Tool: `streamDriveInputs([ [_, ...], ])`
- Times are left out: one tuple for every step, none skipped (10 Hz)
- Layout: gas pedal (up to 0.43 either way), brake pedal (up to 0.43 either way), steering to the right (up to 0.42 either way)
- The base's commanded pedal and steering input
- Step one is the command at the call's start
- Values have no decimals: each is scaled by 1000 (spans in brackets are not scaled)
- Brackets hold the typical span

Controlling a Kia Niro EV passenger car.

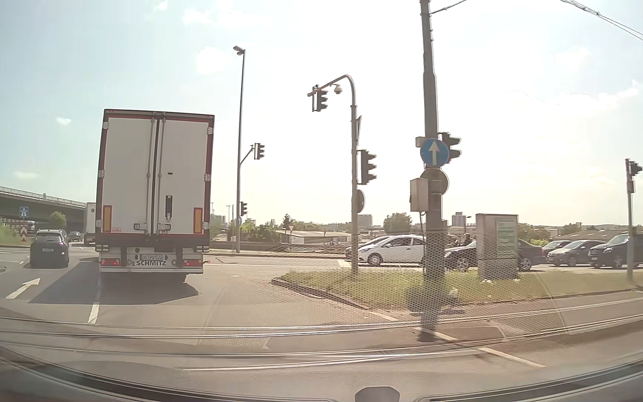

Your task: Follow the waypoints while adhering to traffic rules and regulations

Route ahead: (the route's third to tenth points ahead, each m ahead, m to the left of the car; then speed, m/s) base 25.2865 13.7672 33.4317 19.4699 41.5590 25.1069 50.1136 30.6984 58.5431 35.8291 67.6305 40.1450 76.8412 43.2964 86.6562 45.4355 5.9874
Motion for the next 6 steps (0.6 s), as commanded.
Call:
streamDriveInputs([
  [59, 30, -221],
  [59, 30, -221],
  [59, 30, -224],
  [67, 30, -227],
  [79, 30, -229],
  [79, 30, -228],
])
